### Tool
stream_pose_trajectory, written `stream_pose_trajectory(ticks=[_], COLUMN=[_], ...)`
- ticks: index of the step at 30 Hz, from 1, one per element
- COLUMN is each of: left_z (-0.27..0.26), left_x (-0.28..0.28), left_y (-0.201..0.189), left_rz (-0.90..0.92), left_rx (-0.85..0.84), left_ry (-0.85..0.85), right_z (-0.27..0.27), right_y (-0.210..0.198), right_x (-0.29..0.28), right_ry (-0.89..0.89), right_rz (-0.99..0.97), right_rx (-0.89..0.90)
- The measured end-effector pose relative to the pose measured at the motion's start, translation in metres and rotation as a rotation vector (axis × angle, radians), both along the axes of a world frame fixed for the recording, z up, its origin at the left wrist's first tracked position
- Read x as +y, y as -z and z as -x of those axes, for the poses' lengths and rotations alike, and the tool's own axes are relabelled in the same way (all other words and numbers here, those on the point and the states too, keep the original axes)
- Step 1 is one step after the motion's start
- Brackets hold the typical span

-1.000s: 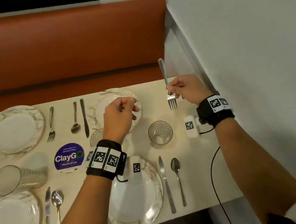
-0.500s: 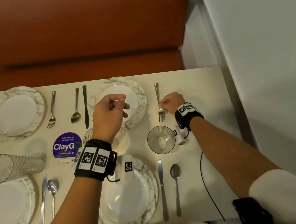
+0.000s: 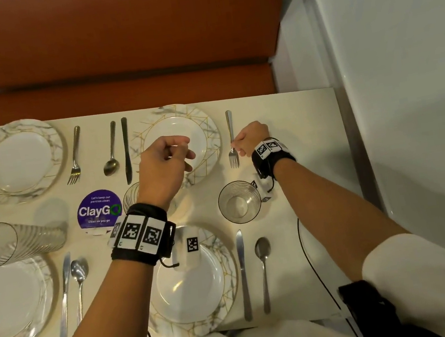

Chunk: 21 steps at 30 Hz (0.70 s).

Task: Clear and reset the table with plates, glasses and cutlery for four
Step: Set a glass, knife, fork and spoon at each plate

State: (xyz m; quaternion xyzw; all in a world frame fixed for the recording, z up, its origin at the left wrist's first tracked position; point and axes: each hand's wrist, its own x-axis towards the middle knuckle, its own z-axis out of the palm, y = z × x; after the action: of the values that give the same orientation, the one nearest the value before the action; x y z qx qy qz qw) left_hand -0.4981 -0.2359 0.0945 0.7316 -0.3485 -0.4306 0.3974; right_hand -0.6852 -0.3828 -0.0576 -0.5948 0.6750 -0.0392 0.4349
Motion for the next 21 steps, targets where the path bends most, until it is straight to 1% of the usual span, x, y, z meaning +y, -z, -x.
stream_pose_trajectory(ticks=[7, 12, 15, 18, 21], left_z=[-0.006, -0.013, -0.014, -0.015, -0.014], left_x=[0.009, 0.015, 0.018, 0.019, 0.02], left_y=[-0.001, 0.003, 0.004, 0.004, 0.001], left_rz=[0.01, 0.012, 0.014, 0.017, 0.018], left_rx=[-0.002, 0.002, 0.002, 0.002, 0.007], left_ry=[0.01, -0.004, -0.004, -0.003, 0.012], right_z=[-0.004, -0.01, -0.009, -0.005, 0.004], right_y=[0.002, 0.007, 0.012, 0.006, -0.012], right_x=[-0.003, -0.008, -0.009, -0.007, -0.002], right_ry=[0.018, -0.035, -0.014, -0.033, -0.056], right_rz=[-0.019, -0.08, -0.076, -0.079, -0.026], right_rx=[0.011, 0.058, 0.056, 0.082, 0.035])
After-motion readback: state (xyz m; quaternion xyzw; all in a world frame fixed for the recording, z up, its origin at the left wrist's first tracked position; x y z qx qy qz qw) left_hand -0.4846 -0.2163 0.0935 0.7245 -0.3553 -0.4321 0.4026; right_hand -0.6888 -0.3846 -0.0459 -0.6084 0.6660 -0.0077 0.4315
